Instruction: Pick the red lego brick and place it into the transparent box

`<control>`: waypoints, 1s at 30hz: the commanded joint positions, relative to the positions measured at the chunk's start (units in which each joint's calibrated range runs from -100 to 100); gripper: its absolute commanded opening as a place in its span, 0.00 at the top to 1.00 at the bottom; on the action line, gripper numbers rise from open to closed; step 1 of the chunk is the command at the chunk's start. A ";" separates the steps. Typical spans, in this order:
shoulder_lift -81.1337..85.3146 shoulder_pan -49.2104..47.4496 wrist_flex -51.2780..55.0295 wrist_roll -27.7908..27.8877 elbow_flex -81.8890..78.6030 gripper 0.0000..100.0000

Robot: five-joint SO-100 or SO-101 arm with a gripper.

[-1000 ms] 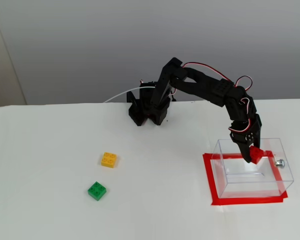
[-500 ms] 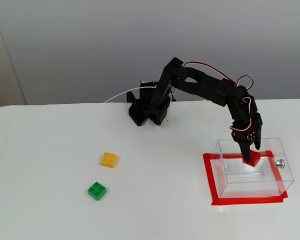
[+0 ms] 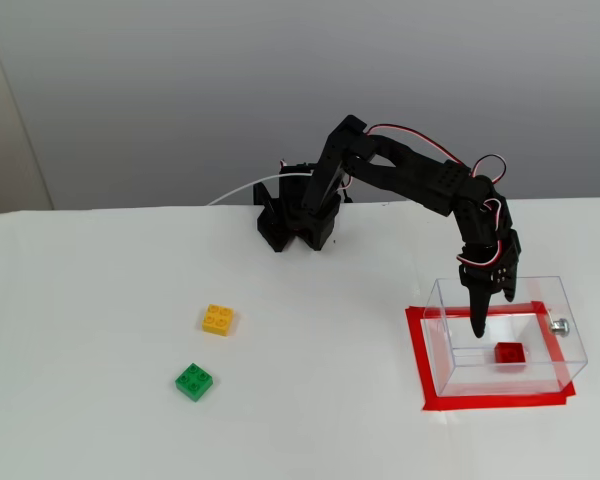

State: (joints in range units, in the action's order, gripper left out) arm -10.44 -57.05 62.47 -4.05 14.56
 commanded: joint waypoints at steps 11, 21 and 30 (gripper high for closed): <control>9.55 2.45 0.28 0.14 0.17 0.81; 18.38 7.33 8.99 0.35 0.36 0.99; 28.81 17.83 13.16 0.35 0.27 0.99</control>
State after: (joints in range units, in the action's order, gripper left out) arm 13.66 -42.63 74.81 -3.86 14.30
